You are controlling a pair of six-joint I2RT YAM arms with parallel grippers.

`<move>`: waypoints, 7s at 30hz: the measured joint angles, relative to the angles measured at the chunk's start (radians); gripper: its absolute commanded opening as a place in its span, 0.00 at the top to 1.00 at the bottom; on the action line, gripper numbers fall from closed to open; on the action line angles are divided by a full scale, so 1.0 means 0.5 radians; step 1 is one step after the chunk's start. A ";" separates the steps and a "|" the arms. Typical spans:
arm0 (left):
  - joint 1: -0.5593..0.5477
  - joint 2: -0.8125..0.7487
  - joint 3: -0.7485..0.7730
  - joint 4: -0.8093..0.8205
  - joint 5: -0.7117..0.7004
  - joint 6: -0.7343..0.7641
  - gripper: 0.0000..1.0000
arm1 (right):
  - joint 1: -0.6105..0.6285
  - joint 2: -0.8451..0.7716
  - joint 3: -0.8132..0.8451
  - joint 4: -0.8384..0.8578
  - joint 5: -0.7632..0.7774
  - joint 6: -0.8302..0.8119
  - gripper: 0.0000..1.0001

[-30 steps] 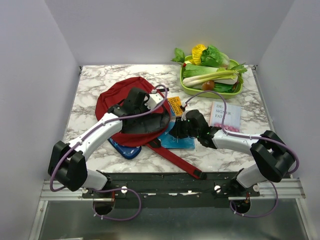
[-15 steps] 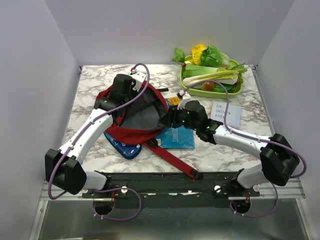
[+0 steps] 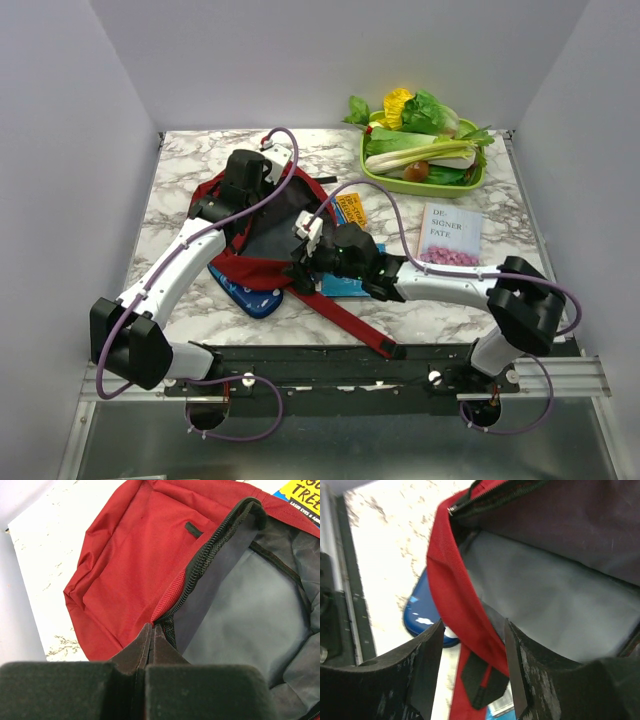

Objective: Pack the student bag
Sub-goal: Unzip the student bag at the center of the board, then adjust the book at the center of the board.

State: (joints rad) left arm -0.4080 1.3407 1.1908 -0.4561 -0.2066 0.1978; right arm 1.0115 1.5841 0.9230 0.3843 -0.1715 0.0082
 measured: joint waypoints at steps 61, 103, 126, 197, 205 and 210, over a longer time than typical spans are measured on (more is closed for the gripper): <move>0.266 0.356 0.340 -0.121 0.067 -0.001 1.00 | 0.188 0.382 0.205 -0.224 0.199 0.019 0.20; 0.240 0.757 0.116 0.101 -0.592 0.076 0.04 | -0.877 -0.150 -0.331 -0.964 0.575 0.949 0.00; -0.659 0.089 -0.088 -0.184 0.513 0.083 0.23 | -1.044 -0.089 -0.206 -0.919 0.584 0.935 0.00; -1.089 0.509 -0.562 0.537 -0.024 0.329 0.19 | -0.992 -0.385 -0.578 -0.784 0.225 0.786 0.17; -1.045 0.463 -0.705 0.492 0.050 0.339 0.13 | -1.001 -0.189 -0.547 -0.651 0.203 0.854 0.18; -1.080 0.439 -0.764 0.526 0.065 0.410 0.11 | -1.002 -0.185 -0.573 -0.589 0.182 0.906 0.18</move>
State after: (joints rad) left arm -0.9478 1.5600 0.8089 -0.1932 -0.1741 0.4030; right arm 0.5106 1.4914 0.6365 0.0898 -0.0807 0.4610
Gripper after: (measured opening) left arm 0.882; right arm 0.820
